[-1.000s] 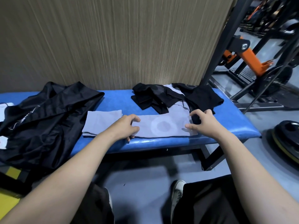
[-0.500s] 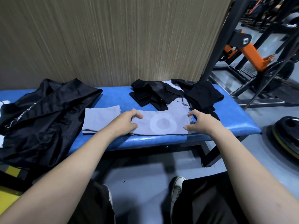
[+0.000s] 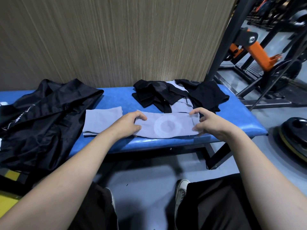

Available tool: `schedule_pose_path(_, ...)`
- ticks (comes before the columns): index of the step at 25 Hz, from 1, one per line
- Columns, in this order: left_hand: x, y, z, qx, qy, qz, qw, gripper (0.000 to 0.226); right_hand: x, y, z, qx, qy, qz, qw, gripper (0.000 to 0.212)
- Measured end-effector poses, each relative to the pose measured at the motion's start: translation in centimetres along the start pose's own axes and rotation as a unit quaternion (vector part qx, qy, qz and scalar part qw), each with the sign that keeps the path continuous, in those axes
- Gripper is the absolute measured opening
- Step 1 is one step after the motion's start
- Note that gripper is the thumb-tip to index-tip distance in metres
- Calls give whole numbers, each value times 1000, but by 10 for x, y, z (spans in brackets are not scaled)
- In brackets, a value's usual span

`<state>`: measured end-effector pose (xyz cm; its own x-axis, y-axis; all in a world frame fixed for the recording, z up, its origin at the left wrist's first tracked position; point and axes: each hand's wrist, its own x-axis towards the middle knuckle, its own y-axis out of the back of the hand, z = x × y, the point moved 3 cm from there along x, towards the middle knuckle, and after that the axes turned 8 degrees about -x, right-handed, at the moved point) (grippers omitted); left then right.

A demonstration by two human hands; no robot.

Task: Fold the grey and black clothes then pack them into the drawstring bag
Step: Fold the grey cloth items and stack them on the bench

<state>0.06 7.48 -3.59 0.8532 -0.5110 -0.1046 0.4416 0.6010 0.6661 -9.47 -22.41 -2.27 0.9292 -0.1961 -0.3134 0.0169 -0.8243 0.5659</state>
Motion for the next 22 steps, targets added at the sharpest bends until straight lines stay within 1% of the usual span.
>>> schedule_pose_path(3, 4, -4, 0, -3, 3, -2, 1000, 38, -6, 0, -1, 1, 4, -38, 999, 43)
schedule_pose_path(6, 7, -5, 0, -16, 9, 3, 1000, 35, -8, 6, 1, -46, 2, -27, 999, 33)
schedule_pose_path(9, 8, -7, -3, -30, 10, 4, 999, 31, -8, 9, -1, -125, 9, 10, 992, 26)
schedule_pose_path(12, 6, -8, -4, -62, 11, 1, 998, 29, -8, 8, -14, -125, 56, 75, 988, 25)
schedule_pose_path(15, 6, -8, -5, -62, 9, 6, 998, 29, -8, -5, -37, -109, 118, 106, 981, 30)
schedule_pose_path(17, 8, -8, -6, -68, 11, 10, 998, 32, -6, -20, -50, -109, 139, 105, 979, 30)
schedule_pose_path(19, 10, -9, -8, -70, 17, 9, 997, 40, -2, -36, -60, -134, 152, 96, 974, 29)
schedule_pose_path(22, 9, -8, -7, -69, 24, 3, 997, 50, 7, -63, -70, -174, 165, 54, 969, 28)
